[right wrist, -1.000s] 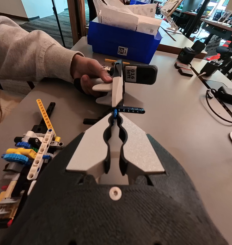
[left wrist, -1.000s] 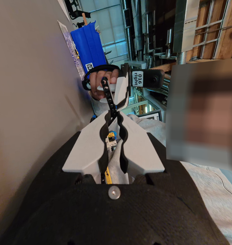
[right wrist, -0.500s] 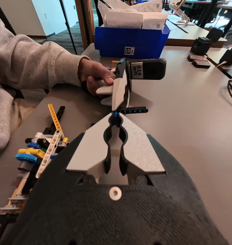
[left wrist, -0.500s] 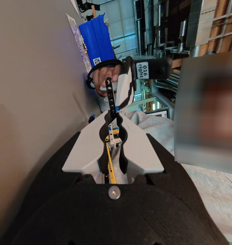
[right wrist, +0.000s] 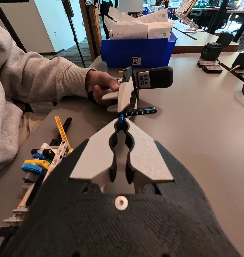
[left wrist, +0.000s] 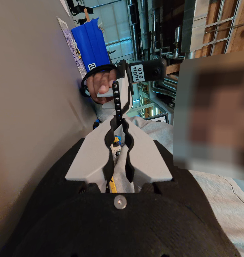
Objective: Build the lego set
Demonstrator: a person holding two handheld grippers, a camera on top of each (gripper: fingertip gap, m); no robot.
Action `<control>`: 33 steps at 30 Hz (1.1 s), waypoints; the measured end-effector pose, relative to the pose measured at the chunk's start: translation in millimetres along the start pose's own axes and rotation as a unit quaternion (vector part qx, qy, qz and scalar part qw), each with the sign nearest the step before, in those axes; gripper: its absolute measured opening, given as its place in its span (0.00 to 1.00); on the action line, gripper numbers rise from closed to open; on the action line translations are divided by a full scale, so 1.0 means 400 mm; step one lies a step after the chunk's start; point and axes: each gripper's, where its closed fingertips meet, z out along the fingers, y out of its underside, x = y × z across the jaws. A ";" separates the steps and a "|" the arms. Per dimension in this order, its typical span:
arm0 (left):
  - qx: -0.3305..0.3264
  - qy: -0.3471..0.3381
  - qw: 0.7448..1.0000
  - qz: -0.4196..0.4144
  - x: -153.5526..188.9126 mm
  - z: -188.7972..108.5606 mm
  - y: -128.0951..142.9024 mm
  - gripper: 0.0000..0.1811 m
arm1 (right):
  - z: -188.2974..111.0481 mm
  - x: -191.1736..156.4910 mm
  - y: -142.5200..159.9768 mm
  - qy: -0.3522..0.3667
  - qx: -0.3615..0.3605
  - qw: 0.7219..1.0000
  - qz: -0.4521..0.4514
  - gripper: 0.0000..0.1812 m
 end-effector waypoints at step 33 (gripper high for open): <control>-0.012 -0.041 0.999 -0.004 -0.027 0.002 0.008 0.04 | 0.002 -0.004 0.023 -0.004 -0.032 0.999 0.000 0.01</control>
